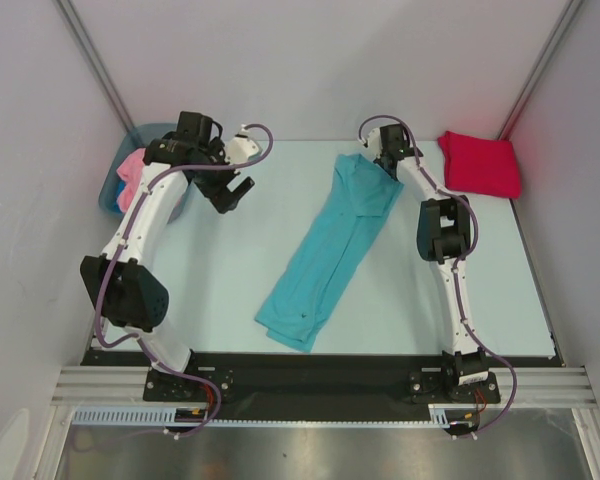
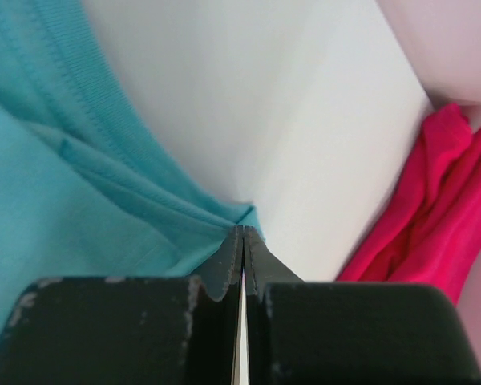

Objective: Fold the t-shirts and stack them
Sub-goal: Fold the tshirt

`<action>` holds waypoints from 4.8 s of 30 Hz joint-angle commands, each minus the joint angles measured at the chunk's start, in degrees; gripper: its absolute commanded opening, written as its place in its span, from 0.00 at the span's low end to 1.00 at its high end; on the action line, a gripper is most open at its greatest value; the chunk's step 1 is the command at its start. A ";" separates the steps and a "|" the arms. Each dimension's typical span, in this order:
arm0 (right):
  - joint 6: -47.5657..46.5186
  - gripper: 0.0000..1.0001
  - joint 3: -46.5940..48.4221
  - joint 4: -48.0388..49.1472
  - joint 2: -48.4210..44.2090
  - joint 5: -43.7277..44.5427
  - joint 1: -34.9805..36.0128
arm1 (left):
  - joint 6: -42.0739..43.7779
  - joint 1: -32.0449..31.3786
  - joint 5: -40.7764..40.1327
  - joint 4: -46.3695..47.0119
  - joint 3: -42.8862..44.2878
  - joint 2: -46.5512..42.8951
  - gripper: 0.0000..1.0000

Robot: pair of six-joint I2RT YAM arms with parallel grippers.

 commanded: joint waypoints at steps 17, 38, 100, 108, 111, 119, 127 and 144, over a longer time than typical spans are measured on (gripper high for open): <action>11.78 0.52 -5.35 -11.04 -18.96 -16.27 5.05 | 1.88 -2.59 -2.17 7.28 -15.46 -10.21 1.00; 18.47 0.00 0.72 -15.97 -7.46 -26.15 4.62 | 2.23 -3.65 -6.04 7.47 -16.00 -12.33 1.00; -1.92 0.00 5.82 -11.23 7.49 -25.45 18.68 | -0.23 5.93 -16.41 17.57 -11.42 -3.71 1.00; -1.75 0.00 5.73 -0.96 8.98 -12.20 17.19 | -1.29 5.93 -15.36 18.10 -10.81 -3.36 1.00; -2.28 0.00 6.26 3.17 9.51 -8.50 16.13 | -1.20 5.93 -15.44 18.19 -10.63 -3.28 1.00; -5.88 0.00 5.65 13.02 10.48 -0.67 13.85 | -1.81 5.84 -15.27 18.19 -8.53 -2.48 1.00; -5.09 0.00 3.45 16.89 7.94 1.53 12.53 | -2.17 5.67 -14.74 18.10 -8.70 -2.57 1.00; 9.41 0.84 -1.11 1.71 -15.51 -6.45 15.78 | -1.20 4.09 -11.58 23.45 -16.25 -6.79 1.00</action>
